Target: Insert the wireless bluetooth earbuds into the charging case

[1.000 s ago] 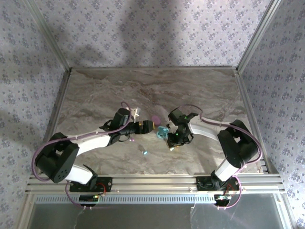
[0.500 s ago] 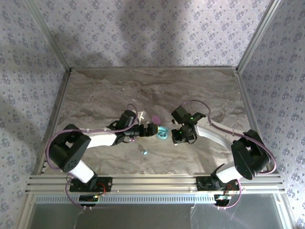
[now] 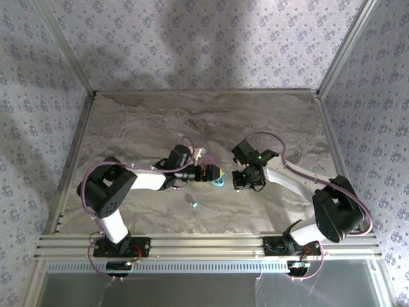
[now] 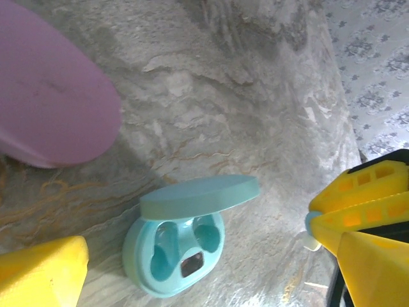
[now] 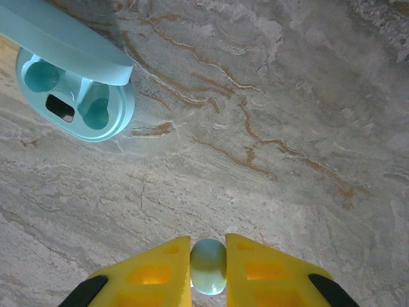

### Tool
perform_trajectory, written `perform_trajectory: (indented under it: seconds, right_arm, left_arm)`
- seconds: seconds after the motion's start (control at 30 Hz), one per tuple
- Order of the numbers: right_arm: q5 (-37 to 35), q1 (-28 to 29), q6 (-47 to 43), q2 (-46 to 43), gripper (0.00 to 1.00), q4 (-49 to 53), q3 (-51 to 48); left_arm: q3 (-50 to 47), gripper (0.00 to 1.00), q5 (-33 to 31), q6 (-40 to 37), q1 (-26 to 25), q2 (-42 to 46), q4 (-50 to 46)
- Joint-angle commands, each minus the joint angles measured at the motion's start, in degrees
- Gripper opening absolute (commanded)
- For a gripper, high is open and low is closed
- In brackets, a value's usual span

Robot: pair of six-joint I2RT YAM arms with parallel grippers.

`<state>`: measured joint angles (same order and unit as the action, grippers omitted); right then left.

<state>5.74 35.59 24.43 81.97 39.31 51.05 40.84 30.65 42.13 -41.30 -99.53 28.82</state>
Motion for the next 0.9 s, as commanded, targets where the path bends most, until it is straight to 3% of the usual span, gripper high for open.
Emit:
perform_trajectory:
  seconds: [0.0, 0.87]
  right_arm:
    - [-0.8, -0.7, 0.8, -1.7, 0.18, 2.3, 0.7]
    - [-2.2, -3.2, 2.2, -6.8, 0.18, 5.4, -1.0]
  left_arm:
    - [2.1, 1.0, 3.2, 0.0, -0.9, -2.1, 1.7]
    - [0.5, 1.0, 3.2, 3.7, -2.8, 1.6, -0.9]
